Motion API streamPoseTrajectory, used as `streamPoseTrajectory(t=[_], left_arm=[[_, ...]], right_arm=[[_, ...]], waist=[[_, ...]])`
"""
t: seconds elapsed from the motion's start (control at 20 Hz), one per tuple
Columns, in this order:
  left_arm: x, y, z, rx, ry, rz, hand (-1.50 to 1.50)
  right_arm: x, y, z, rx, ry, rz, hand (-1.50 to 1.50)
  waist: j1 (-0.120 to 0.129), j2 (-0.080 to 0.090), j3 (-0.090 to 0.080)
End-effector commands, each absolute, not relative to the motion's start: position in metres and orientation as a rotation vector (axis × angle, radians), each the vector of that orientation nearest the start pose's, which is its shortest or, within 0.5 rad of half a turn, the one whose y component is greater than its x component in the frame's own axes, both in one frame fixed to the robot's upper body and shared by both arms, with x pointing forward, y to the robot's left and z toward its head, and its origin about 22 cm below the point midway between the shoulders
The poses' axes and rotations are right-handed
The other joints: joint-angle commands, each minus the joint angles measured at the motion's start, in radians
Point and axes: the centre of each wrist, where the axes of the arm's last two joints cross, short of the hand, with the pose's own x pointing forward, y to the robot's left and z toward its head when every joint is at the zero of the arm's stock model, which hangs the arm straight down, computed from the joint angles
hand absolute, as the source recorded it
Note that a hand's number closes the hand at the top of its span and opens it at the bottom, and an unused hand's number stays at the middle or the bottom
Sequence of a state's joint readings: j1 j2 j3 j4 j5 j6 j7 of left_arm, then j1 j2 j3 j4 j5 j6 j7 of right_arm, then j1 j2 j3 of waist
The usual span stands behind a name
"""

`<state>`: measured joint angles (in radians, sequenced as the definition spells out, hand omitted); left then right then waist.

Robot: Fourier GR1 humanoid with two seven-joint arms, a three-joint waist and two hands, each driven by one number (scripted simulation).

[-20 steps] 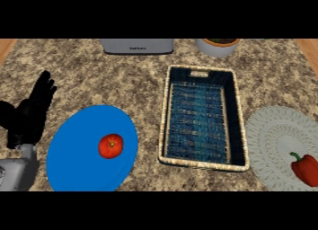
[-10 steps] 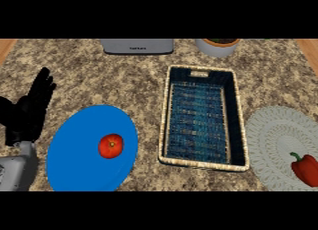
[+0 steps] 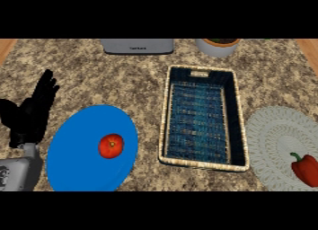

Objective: Pick the bell pepper from the placemat and place it in the basket

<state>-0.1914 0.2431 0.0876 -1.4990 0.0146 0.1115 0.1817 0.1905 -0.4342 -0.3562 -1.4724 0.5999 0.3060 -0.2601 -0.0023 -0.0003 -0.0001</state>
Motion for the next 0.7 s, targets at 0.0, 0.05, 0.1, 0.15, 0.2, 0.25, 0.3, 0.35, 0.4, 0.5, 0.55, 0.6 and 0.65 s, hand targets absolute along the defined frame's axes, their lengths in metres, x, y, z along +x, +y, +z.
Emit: streamPoseTrajectory(t=[0.0,0.05,0.1,0.15,0.2,0.25,0.3,0.35,0.4,0.5,0.55,0.6,0.65], left_arm=[[0.306,0.283,0.051,0.274,-1.497,-0.049,0.0],[0.288,0.285,0.051,0.283,-1.515,-0.023,0.0],[0.285,0.304,0.058,0.299,-1.525,-0.016,0.0],[0.282,0.303,0.052,0.299,-1.497,-0.031,0.0],[0.299,0.289,0.035,0.29,-1.514,-0.008,0.0],[0.279,0.296,0.032,0.286,-1.531,-0.024,0.0],[0.28,0.299,0.044,0.279,-1.51,-0.019,0.0],[0.283,0.288,0.038,0.273,-1.513,-0.025,0.0],[0.275,0.283,0.029,0.292,-1.506,-0.028,0.0],[0.294,0.304,0.042,0.3,-1.507,-0.027,0.0],[0.296,0.31,0.038,0.281,-1.501,-0.026,0.0],[0.284,0.284,0.058,0.283,-1.514,-0.019,0.0],[0.286,0.306,0.048,0.31,-1.513,-0.022,0.0]], right_arm=[[0.186,-0.439,0.022,-0.704,-1.174,0.778,-1.5],[0.183,-0.432,0.002,-0.703,-1.178,0.781,-1.5],[0.168,-0.452,0.002,-0.693,-1.168,0.772,-1.5],[0.175,-0.425,0.008,-0.703,-1.173,0.774,-1.5],[0.189,-0.426,-0.007,-0.692,-1.188,0.766,-1.5],[0.188,-0.416,-0.008,-0.691,-1.186,0.777,-1.5],[0.177,-0.43,-0.008,-0.702,-1.178,0.796,-1.5],[0.195,-0.421,0.004,-0.688,-1.183,0.775,-1.5],[0.21,-0.431,0.007,-0.69,-1.18,0.786,-1.5],[0.181,-0.415,-0.016,-0.69,-1.16,0.807,-1.5],[0.206,-0.418,-0.006,-0.693,-1.16,0.814,-1.5],[0.197,-0.414,-0.017,-0.694,-1.163,0.782,-1.5],[0.202,-0.429,-0.004,-0.693,-1.147,0.799,-1.5]], waist=[[-0.001,0.001,0.0],[0.002,0.0,0.0],[0.002,0.0,0.0],[0.001,0.0,0.0],[0.0,0.001,0.0],[0.002,0.0,0.0],[0.001,0.0,0.0],[0.001,0.0,0.0],[0.004,0.0,0.0],[0.0,0.0,0.0],[0.002,0.001,0.0],[0.003,0.0,0.0],[0.002,0.0,0.0]])
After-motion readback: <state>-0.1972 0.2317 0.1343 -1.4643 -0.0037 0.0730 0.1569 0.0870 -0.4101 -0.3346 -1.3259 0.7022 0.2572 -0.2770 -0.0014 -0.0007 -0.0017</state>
